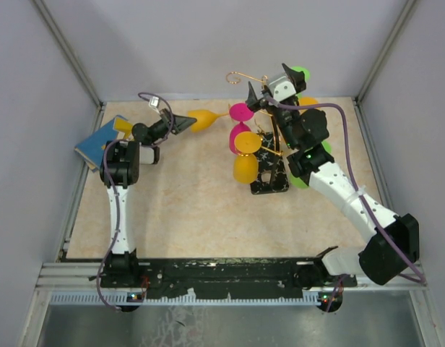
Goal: Place the wine glass upside down on the wine glass rack
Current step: Pick up the wine glass at the center of the board.
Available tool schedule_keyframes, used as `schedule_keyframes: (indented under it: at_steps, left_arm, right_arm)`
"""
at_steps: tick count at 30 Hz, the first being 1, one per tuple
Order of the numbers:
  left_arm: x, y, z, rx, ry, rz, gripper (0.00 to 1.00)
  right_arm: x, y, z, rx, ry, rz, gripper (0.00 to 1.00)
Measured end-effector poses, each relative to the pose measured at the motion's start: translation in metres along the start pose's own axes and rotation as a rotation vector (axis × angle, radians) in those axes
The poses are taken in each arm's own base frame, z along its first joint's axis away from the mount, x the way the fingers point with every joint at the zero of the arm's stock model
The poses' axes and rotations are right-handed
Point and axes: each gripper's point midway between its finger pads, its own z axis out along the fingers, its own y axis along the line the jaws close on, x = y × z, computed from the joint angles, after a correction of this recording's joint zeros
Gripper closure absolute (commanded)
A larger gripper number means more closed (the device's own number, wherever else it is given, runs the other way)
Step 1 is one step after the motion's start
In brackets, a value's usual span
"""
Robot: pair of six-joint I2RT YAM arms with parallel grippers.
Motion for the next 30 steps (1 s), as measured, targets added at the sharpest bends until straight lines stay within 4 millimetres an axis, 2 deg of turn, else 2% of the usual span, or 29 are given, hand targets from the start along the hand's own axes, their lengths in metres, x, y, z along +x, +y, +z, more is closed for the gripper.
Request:
schedule_keyframes:
  at_steps: [4,9,12,17,21,25,30]
  left_arm:
    - [-0.009,0.002,-0.01,-0.018,-0.018,-0.006,1.0]
    - [-0.017,-0.006,-0.009,-0.009,-0.024,-0.008,1.0]
    - [-0.024,-0.021,-0.008,0.002,-0.029,0.013,1.0]
    - [-0.045,-0.059,-0.004,0.036,-0.054,0.093,1.0]
    - [-0.056,-0.085,-0.005,0.048,-0.08,0.162,1.0]
    - [-0.061,-0.095,-0.01,0.041,-0.097,0.191,1.0]
    - [-0.058,-0.095,-0.024,0.007,-0.107,0.196,1.0]
  right_arm:
    - [0.0,0.001,0.0,-0.001,0.0,0.01,0.01]
    - [0.001,0.003,0.0,-0.004,0.002,0.044,0.01]
    - [0.003,0.005,0.0,-0.012,0.012,0.069,0.01]
    - [0.006,0.01,0.001,-0.031,0.039,0.112,0.01]
    - [-0.001,0.011,0.006,-0.039,0.031,0.151,0.01]
    - [-0.003,0.014,0.014,-0.054,0.036,0.174,0.03]
    - [0.012,0.028,0.024,-0.088,0.071,0.19,0.07]
